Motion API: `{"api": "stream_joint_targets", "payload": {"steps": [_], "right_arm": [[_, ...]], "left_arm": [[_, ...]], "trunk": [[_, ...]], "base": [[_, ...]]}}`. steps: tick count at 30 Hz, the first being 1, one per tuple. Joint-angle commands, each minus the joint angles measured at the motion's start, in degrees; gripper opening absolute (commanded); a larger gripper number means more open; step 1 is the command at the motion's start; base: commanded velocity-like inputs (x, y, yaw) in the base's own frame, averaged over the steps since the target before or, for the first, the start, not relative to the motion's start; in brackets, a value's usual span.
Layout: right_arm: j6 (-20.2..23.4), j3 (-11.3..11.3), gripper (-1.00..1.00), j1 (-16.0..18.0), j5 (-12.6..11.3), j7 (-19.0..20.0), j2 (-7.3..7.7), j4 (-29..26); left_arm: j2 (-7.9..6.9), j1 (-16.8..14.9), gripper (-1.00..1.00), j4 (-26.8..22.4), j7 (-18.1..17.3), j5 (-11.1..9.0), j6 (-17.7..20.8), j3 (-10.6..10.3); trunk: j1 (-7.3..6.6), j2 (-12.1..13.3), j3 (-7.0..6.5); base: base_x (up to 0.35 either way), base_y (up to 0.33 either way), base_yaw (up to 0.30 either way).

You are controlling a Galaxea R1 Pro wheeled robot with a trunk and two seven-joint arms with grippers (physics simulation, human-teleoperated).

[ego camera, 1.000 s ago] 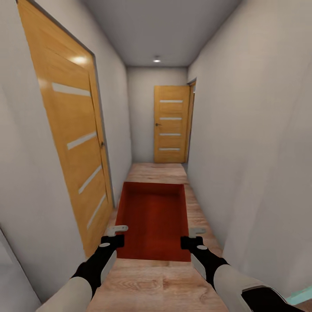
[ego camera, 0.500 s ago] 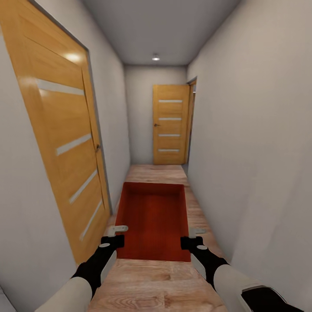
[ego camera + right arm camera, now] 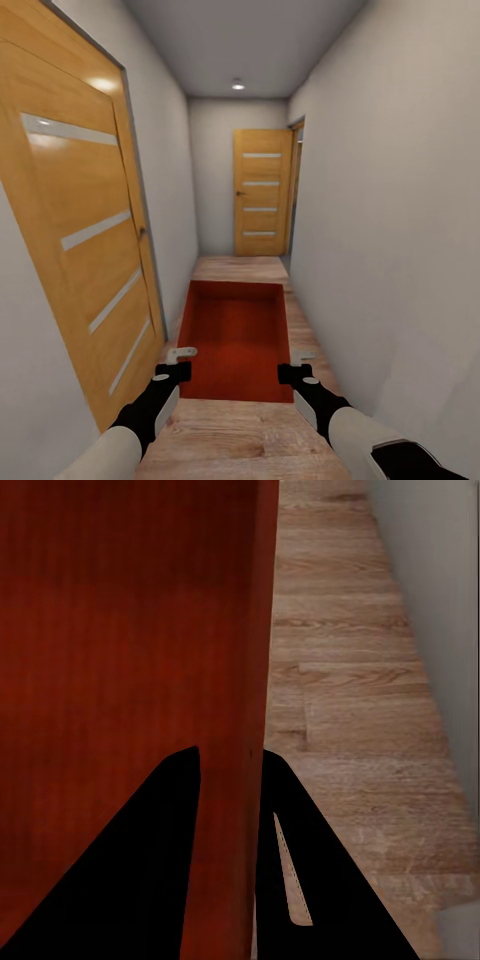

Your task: Move the two storage containers from the living room to the garage. In the garage, place one container on the floor and stack the other container on top of it (either order is fine).

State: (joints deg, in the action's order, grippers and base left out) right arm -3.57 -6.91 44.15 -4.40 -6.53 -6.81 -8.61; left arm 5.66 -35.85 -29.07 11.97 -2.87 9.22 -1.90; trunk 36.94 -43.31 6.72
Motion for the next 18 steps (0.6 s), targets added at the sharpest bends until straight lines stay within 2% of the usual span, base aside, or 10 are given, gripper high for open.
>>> {"api": "stream_joint_targets", "payload": {"steps": [1, 5, 18], "right_arm": [[-3.4, 2.4, -1.0, 0.1, 0.1, -4.2, -0.05, -0.1], [-3.4, 2.4, -1.0, 0.1, 0.1, -4.2, -0.05, -0.1], [-3.4, 2.4, -1.0, 0.1, 0.1, -4.2, -0.05, -0.1]], "left_arm": [[0.58, 0.0, -1.0, -0.1, 2.7, -3.5, 0.5, 0.8], [0.58, 0.0, -1.0, -0.1, 2.7, -3.5, 0.5, 0.8], [0.58, 0.0, -1.0, -0.1, 2.7, -3.5, 0.5, 0.8]], "trunk": [[0.05, -0.1, 0.09], [0.05, -0.1, 0.09], [0.05, -0.1, 0.09]], "base": [[0.323, 0.0, -0.152], [0.323, 0.0, -0.079], [0.322, 0.0, 0.001]]}}
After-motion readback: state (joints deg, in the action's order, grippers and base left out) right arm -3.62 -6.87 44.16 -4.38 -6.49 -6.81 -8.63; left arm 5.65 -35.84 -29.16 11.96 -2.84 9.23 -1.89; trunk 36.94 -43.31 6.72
